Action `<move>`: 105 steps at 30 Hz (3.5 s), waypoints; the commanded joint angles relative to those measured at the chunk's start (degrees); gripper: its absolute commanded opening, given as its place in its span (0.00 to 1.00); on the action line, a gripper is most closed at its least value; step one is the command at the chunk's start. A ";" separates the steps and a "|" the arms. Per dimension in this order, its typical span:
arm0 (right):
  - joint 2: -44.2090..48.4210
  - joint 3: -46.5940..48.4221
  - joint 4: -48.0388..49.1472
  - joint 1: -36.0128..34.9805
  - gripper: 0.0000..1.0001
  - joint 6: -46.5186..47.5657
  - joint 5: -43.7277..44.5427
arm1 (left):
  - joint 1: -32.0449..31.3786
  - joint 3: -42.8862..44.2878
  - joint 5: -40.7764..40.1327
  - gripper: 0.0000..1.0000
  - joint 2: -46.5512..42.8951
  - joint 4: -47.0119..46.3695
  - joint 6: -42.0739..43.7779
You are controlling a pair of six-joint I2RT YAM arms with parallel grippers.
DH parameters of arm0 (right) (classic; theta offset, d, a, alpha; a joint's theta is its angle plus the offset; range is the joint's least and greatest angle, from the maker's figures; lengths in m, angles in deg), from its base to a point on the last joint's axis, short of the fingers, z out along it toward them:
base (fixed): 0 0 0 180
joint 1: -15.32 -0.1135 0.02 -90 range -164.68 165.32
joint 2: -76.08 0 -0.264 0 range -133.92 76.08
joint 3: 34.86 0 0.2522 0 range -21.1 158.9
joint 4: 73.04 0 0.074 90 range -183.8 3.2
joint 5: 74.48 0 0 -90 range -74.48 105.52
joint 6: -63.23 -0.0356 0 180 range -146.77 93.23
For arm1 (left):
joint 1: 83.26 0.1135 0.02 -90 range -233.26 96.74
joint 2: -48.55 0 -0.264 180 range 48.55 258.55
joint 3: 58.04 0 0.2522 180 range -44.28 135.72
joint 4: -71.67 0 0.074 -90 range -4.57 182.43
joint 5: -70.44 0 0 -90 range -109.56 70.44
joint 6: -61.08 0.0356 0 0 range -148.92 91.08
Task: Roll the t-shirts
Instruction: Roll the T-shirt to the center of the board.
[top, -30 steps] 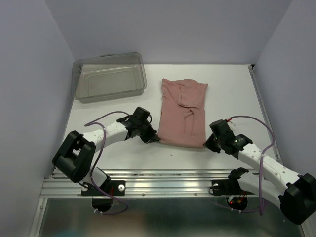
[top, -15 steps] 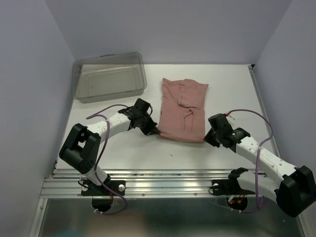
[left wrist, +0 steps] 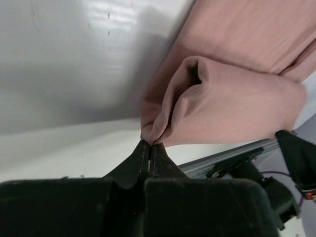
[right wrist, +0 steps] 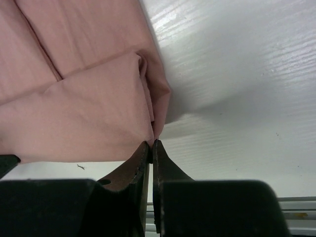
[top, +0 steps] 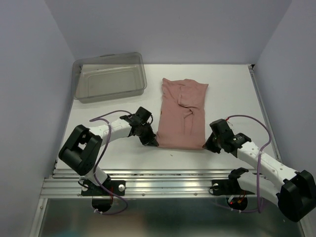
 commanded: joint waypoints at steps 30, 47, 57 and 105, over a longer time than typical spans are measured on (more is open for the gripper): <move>3.59 4.73 -5.47 0.43 0.51 4.82 2.90 | -5.19 -2.59 -8.57 0.29 -15.79 3.08 10.13; -12.58 3.79 8.94 -0.10 0.04 5.62 8.09 | -6.77 2.07 -10.33 0.00 2.30 -6.95 11.72; -14.97 -1.67 11.50 -0.10 0.03 4.21 5.90 | -6.86 3.65 -14.28 0.00 5.12 -6.87 14.00; 0.94 -7.30 6.05 -0.10 0.18 -3.70 -2.63 | -8.88 -13.31 -6.11 0.26 -5.52 -14.78 6.62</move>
